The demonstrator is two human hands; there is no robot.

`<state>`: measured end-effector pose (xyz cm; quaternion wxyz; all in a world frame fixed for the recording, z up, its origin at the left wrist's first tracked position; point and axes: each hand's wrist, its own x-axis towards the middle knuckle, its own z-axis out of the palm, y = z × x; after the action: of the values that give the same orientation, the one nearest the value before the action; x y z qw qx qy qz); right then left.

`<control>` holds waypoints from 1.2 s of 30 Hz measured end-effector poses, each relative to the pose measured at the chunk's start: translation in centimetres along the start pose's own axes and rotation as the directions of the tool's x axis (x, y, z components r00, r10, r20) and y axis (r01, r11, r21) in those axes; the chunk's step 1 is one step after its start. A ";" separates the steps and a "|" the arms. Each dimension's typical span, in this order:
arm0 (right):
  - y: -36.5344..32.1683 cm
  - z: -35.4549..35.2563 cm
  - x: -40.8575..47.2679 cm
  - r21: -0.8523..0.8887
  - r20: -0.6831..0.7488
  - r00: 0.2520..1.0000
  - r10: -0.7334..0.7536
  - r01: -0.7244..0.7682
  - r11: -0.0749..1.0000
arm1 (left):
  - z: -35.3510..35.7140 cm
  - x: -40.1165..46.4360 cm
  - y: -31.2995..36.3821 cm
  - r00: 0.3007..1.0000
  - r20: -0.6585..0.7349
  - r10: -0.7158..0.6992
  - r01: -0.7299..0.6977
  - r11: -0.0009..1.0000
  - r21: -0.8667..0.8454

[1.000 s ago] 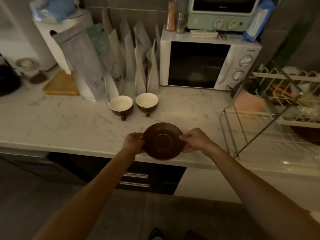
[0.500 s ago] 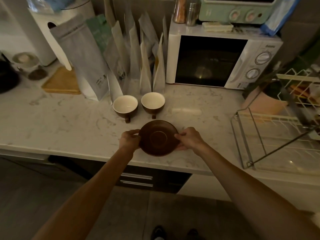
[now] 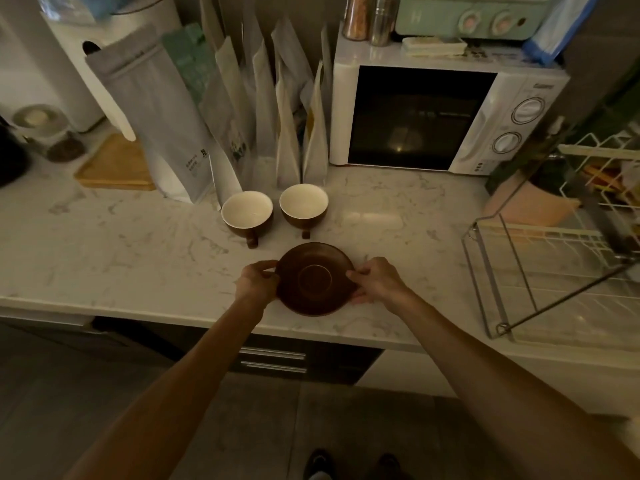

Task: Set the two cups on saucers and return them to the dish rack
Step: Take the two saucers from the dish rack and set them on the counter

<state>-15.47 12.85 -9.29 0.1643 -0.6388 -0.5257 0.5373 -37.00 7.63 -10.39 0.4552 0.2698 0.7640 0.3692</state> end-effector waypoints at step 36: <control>-3.9 -9.2 -10.3 -0.863 -0.083 0.768 -0.635 0.263 0.432 | 2.9 -9.7 10.5 0.735 0.641 0.221 -0.678 0.200 0.708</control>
<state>-8.17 8.86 2.38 0.0961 -0.5651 -0.8190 0.0262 -29.34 7.43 2.00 0.2355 0.7603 0.6016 -0.0676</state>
